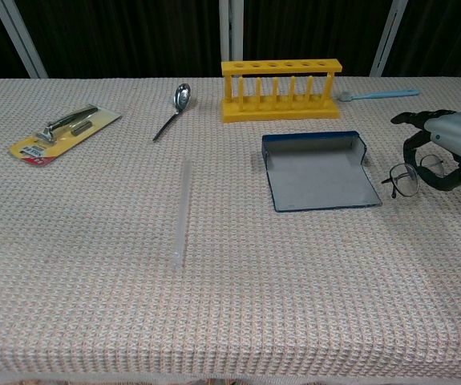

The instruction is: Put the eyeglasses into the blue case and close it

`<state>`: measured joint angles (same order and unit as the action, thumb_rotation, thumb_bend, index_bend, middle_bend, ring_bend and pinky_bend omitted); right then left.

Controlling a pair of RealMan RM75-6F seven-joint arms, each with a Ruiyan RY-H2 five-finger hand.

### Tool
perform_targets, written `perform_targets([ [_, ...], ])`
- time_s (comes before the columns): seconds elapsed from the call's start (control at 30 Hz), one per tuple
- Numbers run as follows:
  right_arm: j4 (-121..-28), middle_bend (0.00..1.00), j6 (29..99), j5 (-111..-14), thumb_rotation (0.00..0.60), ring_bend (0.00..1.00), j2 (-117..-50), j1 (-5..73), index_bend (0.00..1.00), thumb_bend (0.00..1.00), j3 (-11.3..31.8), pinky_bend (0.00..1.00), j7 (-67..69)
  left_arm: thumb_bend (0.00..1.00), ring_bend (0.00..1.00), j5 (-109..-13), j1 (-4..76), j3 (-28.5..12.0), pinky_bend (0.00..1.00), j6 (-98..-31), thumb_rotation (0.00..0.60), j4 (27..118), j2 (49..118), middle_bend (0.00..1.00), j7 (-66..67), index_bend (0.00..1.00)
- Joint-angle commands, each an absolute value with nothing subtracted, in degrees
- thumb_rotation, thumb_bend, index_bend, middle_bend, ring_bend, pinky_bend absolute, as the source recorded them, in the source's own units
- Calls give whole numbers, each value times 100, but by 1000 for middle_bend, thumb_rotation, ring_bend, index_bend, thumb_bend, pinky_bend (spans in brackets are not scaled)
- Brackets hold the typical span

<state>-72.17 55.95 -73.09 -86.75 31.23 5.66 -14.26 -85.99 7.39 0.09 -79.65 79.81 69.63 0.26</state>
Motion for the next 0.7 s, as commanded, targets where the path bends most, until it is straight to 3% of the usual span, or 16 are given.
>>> perform_targets([
  [0.03,-7507,0,5675,-7306,600,0,-8631,3217,683,501,691,0,-1646,90,80,-8608,734,7,205,-7984,355,7969,6976,61,-5,25],
  [0.43,-8048,0,5833,-5793,600,0,-9862,3938,681,497,1425,0,-3718,90,80,-8654,572,31,205,-8250,357,7867,6854,61,-304,25],
  [0.7,-7871,0,6210,-5128,600,0,-10645,4292,679,497,1676,0,-4417,90,80,-8641,461,54,205,-8349,355,7762,6779,61,-524,25],
])
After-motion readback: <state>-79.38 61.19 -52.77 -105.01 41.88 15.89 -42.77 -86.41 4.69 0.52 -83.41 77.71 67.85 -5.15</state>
